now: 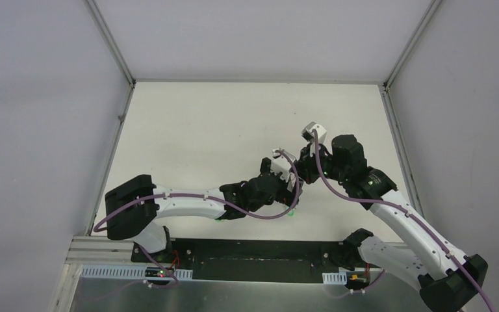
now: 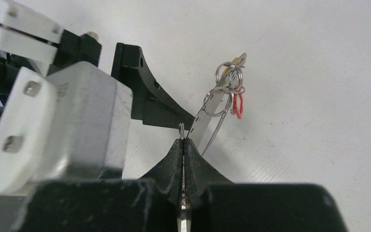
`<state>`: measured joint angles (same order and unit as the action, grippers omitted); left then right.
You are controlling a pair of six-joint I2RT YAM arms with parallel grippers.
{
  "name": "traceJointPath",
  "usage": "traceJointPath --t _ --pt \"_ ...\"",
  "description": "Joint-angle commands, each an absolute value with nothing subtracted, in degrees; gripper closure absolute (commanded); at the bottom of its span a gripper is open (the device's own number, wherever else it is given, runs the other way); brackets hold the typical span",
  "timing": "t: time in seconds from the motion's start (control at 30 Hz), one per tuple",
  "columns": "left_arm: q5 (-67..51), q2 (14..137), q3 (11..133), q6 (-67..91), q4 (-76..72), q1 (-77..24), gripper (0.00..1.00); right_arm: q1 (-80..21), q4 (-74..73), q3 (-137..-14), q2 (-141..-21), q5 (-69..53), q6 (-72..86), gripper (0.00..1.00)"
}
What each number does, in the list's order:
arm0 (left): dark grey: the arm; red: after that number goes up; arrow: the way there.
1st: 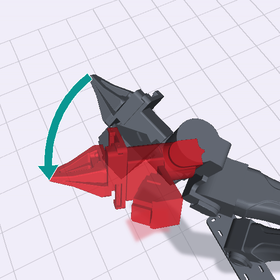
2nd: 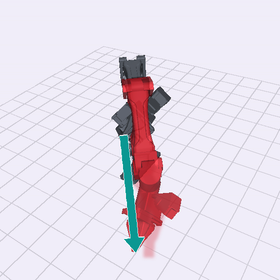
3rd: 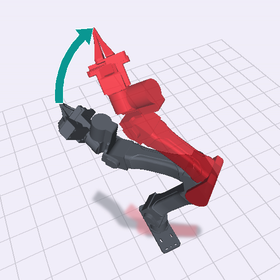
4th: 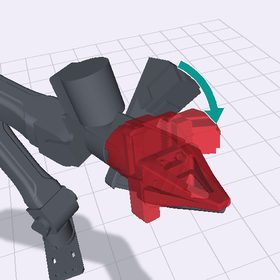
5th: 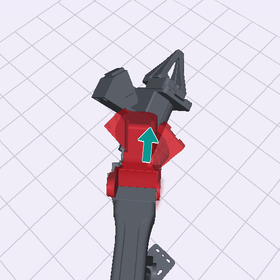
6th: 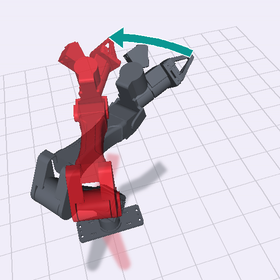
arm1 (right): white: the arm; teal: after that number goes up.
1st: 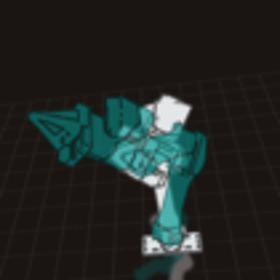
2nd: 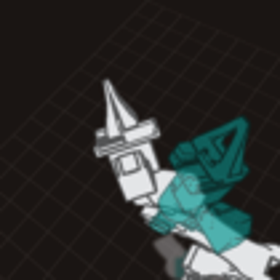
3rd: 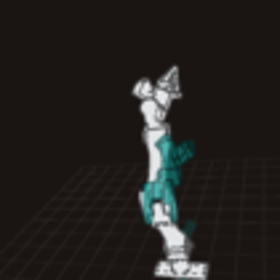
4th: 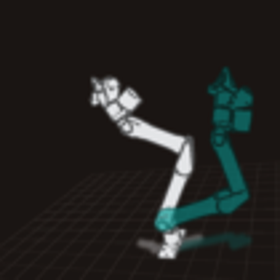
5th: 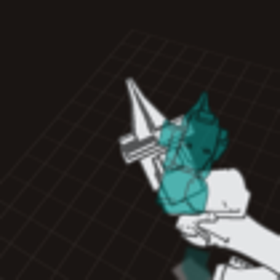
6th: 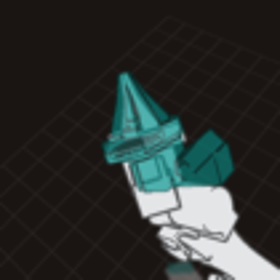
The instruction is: Put the keys on the keyring
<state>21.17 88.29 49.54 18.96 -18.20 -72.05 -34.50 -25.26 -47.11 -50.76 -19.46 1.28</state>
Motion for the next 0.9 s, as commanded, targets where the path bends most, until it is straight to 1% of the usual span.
traceJointPath --t 0.0,0.03,0.1,0.17,0.27,0.33,0.4,0.5,0.53,0.87 --pt "26.6 87.2 50.4 19.9 -14.1 -72.5 0.11 -34.9 -21.4 -48.3 -49.5 -18.8 2.8 1.00" --pt "26.7 86.6 49.8 19.5 -14.1 -72.5 0.16 -34.9 -21.8 -48.3 -49.6 -18.7 2.5 1.00" --pt "25.9 85.1 48.8 18.2 -14.1 -72.6 0.28 -34.8 -22.2 -48.3 -49.7 -18.4 1.9 1.00" --pt "23.5 83.7 47.7 16.3 -15.2 -72.5 0.31 -34.9 -22.6 -48.1 -49.8 -18.2 1.2 1.00" --pt "18.9 81.8 45.9 12.9 -16.8 -72.5 0.43 -34.9 -23.7 -48.3 -50.2 -17.9 0.4 1.00" --pt "17.4 80.6 45.1 11.9 -16.4 -72.5 0.57 -34.9 -25.3 -49.0 -50.7 -17.5 0.3 1.00" --pt "17.0 79.2 44.4 11.2 -15.5 -72.5 0.66 -34.9 -26.8 -49.7 -51.2 -17.0 -1.6 1.00" --pt "17.9 77.3 44.0 10.1 -13.3 -72.5 0.94 -34.9 -28.8 -50.6 -51.9 -16.5 -2.7 1.00" --pt "18.2 76.8 44.1 9.5 -12.5 -72.5 1.00 -34.9 -29.5 -50.9 -52.3 -16.2 -2.8 1.00" --pt "15.1 75.2 48.1 2.2 -2.5 -72.5 1.00 -34.8 -36.6 -55.4 -57.3 -15.0 -4.6 1.00"
